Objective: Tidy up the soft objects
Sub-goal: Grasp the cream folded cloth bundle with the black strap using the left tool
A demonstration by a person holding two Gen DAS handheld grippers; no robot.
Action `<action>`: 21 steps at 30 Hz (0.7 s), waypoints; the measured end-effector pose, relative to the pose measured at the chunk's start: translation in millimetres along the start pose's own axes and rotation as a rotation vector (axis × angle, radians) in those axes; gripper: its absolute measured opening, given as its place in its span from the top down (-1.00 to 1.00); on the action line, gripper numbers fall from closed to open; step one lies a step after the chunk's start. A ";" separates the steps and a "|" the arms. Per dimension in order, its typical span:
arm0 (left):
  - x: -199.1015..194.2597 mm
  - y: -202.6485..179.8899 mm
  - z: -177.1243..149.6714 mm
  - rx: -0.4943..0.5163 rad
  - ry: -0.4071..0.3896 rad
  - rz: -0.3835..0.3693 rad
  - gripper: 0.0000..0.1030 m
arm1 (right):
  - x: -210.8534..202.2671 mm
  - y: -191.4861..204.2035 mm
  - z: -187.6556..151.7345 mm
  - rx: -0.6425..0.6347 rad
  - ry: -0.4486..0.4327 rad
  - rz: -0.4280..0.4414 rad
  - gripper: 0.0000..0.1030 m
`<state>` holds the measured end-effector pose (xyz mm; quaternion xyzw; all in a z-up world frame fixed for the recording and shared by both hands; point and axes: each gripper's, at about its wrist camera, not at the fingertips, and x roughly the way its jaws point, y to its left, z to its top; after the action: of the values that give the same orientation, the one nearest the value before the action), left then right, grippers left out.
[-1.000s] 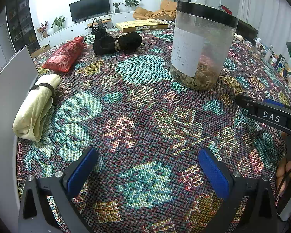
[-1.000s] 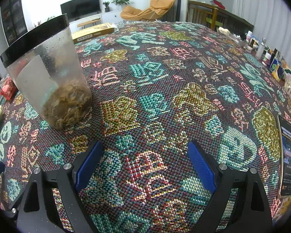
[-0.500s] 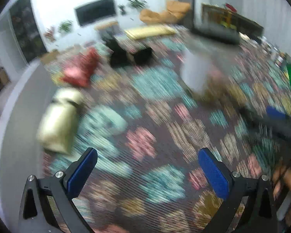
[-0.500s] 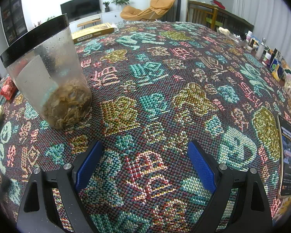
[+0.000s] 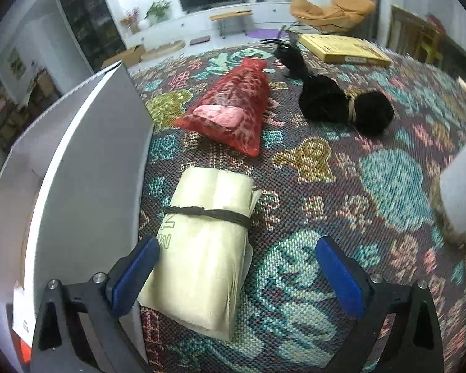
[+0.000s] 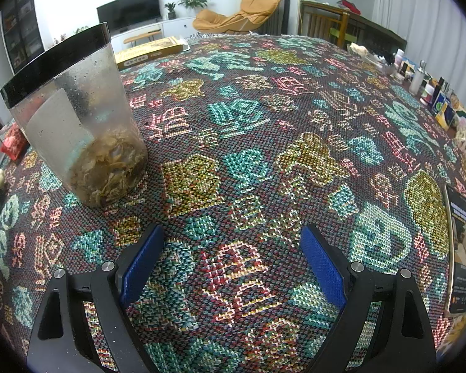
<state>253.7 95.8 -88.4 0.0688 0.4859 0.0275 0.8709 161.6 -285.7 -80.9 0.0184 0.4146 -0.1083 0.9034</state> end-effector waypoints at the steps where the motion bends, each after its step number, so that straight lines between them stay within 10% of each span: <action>1: 0.2 0.4 -1.5 0.009 -0.005 -0.001 -0.96 | 0.0 -0.1 0.0 0.000 0.000 0.000 -0.77; 8: 14.0 11.9 -10.6 0.059 0.038 0.009 -0.96 | 0.1 0.0 -0.1 0.000 0.000 0.000 -0.78; 14: 25.6 28.7 -12.9 -0.062 0.119 -0.125 -0.99 | 0.0 -0.1 0.0 0.001 0.000 0.000 -0.78; 16: 23.4 33.1 -15.1 -0.103 0.114 -0.147 -0.78 | 0.0 0.0 0.0 0.000 0.000 0.000 -0.78; 17: 18.5 34.8 -17.0 -0.110 0.089 -0.127 -0.19 | 0.0 0.1 0.0 0.000 0.000 0.000 -0.78; 21: -1.5 35.0 -23.3 -0.148 0.059 -0.207 0.25 | 0.0 0.5 0.0 0.000 0.000 0.000 -0.78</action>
<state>233.8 132.4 -94.0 -0.0469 0.5124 -0.0247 0.8571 161.7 -285.3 -80.9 0.0187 0.4145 -0.1083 0.9034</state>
